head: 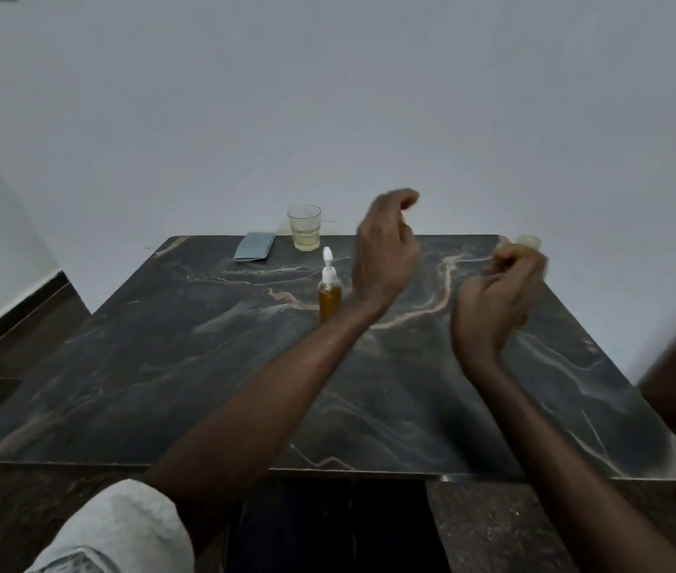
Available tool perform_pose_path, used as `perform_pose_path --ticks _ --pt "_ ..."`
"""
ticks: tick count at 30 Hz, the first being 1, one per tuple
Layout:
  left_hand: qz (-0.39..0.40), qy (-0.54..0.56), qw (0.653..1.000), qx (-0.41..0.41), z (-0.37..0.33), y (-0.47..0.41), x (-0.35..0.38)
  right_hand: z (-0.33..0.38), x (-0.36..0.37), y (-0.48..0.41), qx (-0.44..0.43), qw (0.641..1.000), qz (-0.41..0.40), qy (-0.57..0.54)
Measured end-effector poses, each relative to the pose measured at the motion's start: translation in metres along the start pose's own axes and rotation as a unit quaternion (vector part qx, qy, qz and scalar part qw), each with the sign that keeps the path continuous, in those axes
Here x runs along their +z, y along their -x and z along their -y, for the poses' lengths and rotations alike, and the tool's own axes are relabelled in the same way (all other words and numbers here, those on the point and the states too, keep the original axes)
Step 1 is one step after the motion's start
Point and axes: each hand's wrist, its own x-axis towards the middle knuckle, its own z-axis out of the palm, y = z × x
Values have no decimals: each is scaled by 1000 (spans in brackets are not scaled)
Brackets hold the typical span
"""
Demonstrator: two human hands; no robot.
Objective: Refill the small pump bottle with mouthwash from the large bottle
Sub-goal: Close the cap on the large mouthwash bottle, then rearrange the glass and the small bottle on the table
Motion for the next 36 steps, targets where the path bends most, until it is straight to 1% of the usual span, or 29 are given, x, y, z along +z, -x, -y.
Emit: perform_pose_path --ticks 2,4,7,9,10,12,16,19,21,24,28,33,36 --pt "-55 -19 998 11 12 -22 -24 12 25 18 29 994 108 11" --pt "-83 -30 996 -24 34 -37 -46 14 49 35 79 975 208 12" --pt "-104 -42 987 -112 77 -42 -73 8 77 52 151 943 297 13" --pt "-86 -71 979 -172 108 -37 -85 0 91 58 198 923 329 16" --pt "-60 -90 974 -199 123 -34 -89 -4 97 60 217 916 336 20" --pt "17 -127 962 -243 150 -29 -92 -11 108 61 240 907 345 26" --pt "192 -162 924 -287 185 -22 -85 -25 126 64 239 886 395 47" --pt "251 -167 901 -313 202 -27 -72 -37 138 67 223 880 415 62" --pt "258 -166 895 -323 214 -35 -63 -44 145 68 214 878 422 69" --pt "242 -162 898 -330 230 -47 -49 -52 152 69 207 880 421 70" --pt "206 -146 904 -346 243 -63 -31 -58 158 69 192 888 412 74" --pt "176 -112 907 -366 250 -75 -11 -65 159 75 166 886 426 84" --pt "140 -114 909 -375 252 -75 -2 -68 158 77 156 886 428 88"
